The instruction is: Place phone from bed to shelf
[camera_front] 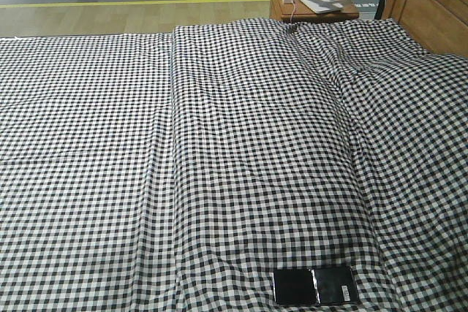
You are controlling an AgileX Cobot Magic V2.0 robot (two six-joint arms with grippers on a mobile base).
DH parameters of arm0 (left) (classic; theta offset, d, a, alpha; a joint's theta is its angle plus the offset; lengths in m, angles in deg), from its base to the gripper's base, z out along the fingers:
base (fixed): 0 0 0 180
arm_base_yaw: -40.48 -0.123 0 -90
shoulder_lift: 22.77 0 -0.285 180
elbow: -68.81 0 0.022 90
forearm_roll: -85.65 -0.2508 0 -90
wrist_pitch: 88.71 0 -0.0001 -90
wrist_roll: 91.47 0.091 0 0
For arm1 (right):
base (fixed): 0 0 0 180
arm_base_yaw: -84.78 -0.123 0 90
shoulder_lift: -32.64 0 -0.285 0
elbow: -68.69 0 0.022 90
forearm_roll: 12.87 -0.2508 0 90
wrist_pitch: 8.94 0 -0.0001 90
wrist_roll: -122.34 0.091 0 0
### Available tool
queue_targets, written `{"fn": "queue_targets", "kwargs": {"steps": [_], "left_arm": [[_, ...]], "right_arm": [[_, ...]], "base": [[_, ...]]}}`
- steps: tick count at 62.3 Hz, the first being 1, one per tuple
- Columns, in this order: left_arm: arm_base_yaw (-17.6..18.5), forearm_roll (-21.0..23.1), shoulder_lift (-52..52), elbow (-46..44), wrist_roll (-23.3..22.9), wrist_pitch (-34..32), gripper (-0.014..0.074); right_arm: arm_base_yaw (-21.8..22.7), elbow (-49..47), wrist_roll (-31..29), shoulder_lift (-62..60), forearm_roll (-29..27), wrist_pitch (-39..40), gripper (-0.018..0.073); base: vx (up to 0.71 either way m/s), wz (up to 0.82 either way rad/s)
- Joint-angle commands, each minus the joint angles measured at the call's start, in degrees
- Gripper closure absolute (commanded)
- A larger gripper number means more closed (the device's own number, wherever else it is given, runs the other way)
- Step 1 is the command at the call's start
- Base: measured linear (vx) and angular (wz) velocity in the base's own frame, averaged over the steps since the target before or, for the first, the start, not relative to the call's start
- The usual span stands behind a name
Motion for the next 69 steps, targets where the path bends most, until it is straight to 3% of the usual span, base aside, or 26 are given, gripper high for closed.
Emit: {"fn": "queue_targets", "kwargs": {"steps": [1, 69], "left_arm": [[-0.1, 0.6, 0.3, -1.4, -0.5, -4.3, 0.0595], [-0.1, 0.6, 0.3, -1.4, -0.5, -4.3, 0.0595]], "right_arm": [[0.2, 0.4, -0.3, -0.7, 0.1, 4.1, 0.0564], [0.2, 0.3, -0.3, -0.7, 0.1, 4.4, 0.0564]], "base": [[0.00, 0.00], [0.00, 0.00]]}}
